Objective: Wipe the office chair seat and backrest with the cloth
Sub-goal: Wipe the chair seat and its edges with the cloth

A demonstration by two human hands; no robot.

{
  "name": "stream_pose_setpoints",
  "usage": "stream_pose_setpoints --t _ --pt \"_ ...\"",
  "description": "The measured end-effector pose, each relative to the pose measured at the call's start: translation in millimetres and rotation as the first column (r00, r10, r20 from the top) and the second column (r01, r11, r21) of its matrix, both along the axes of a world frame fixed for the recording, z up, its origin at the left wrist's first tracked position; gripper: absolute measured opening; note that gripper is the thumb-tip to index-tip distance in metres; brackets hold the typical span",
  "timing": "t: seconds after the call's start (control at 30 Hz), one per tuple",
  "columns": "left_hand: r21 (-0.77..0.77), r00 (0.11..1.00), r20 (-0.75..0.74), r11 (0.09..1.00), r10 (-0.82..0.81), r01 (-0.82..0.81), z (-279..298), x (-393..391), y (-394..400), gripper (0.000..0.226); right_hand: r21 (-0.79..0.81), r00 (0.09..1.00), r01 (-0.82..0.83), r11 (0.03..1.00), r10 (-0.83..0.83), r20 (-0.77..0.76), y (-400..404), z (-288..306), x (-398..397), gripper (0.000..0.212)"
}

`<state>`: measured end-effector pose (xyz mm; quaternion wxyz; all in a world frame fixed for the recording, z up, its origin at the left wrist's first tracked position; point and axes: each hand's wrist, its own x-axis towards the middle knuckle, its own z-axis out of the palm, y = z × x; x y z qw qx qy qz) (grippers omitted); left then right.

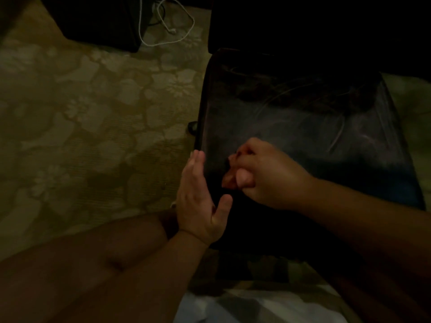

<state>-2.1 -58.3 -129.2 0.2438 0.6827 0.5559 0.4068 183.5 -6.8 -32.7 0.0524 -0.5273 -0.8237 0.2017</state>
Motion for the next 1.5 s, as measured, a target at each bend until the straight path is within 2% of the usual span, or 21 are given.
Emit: stream_pose_setpoints --t 0.1,0.2,0.3,0.4,0.53,0.67,0.77,0.83,0.9,0.97,1.03,1.1,1.2,1.27,1.33,1.4,1.43,1.47,1.5 --pt "-0.001 1.000 0.013 1.000 -0.005 0.005 -1 -1 2 0.093 0.096 0.993 0.111 0.989 -0.113 0.017 15 -10 -23 0.020" --pt "-0.014 0.999 0.052 1.000 -0.014 0.015 -3 -6 5 0.092 0.135 0.999 -0.027 0.990 0.031 -0.026 29 -20 -61 0.017" --pt "-0.026 0.996 0.086 1.000 -0.006 0.008 -3 -11 12 0.089 0.062 0.987 -0.161 0.985 0.161 0.006 44 -11 -65 0.021" --pt "-0.020 0.999 0.040 1.000 -0.021 0.022 -1 -14 16 0.083 0.005 0.971 -0.239 0.971 0.239 -0.001 38 -3 -49 0.014" --pt "-0.070 0.998 -0.050 0.997 -0.034 0.031 6 -15 16 0.082 0.012 0.991 -0.091 0.996 0.092 -0.100 2 -4 -12 0.028" --pt "-0.118 0.963 -0.265 0.993 -0.059 0.028 22 -9 19 0.086 -0.009 0.988 0.019 1.000 -0.020 -0.152 -37 -6 49 0.029" --pt "-0.204 0.954 -0.301 0.976 0.004 -0.069 37 -1 23 0.088 -0.056 0.992 0.034 0.998 -0.040 -0.121 -67 -4 98 0.027" --pt "-0.243 0.939 -0.340 0.961 0.045 -0.134 47 7 30 0.091 -0.064 0.987 0.102 0.993 -0.109 -0.118 -82 -4 128 0.034" --pt "-0.189 0.896 -0.443 0.975 0.018 -0.114 56 23 36 0.097 -0.047 0.967 0.226 0.973 -0.230 -0.110 -91 -5 156 0.045" --pt "-0.131 0.834 -0.549 0.991 -0.051 -0.025 60 44 38 0.101 -0.017 0.929 0.366 0.931 -0.366 -0.052 -97 -5 181 0.051" --pt "-0.120 0.797 -0.599 0.993 -0.080 0.010 60 61 37 0.102 -0.008 0.895 0.446 0.895 -0.446 -0.001 -102 -3 206 0.055" --pt "-0.119 0.783 -0.620 0.993 -0.054 -0.026 56 70 34 0.099 0.001 0.911 0.410 0.912 -0.409 0.051 -106 -2 224 0.056" --pt "-0.090 0.791 -0.612 0.994 -0.005 -0.063 48 71 27 0.095 0.078 0.928 0.326 0.942 -0.335 0.160 -103 -2 241 0.041" --pt "-0.083 0.797 -0.604 0.994 0.007 -0.071 44 72 24 0.093 0.200 0.864 0.447 0.872 -0.479 0.156 -85 -9 260 0.032" --pt "-0.082 0.793 -0.609 0.994 0.009 -0.074 41 75 21 0.091 0.240 0.697 0.668 0.704 -0.705 0.131 -58 -13 278 0.032" --pt "-0.090 0.788 -0.615 0.993 0.004 -0.076 39 78 19 0.092 0.241 0.544 0.802 0.546 -0.835 0.080 -34 -17 284 0.041" --pt "-0.086 0.786 -0.618 0.993 0.008 -0.077 38 79 19 0.093 0.264 0.536 0.806 0.530 -0.842 0.055 -27 -20 280 0.041" --pt "-0.079 0.784 -0.621 0.994 0.013 -0.079 37 79 19 0.095 0.289 0.575 0.775 0.562 -0.817 0.048 -25 -21 272 0.035" --pt "-0.071 0.780 -0.625 0.994 0.017 -0.079 37 79 20 0.096 0.297 0.653 0.712 0.636 -0.755 0.051 -28 -24 265 0.028"
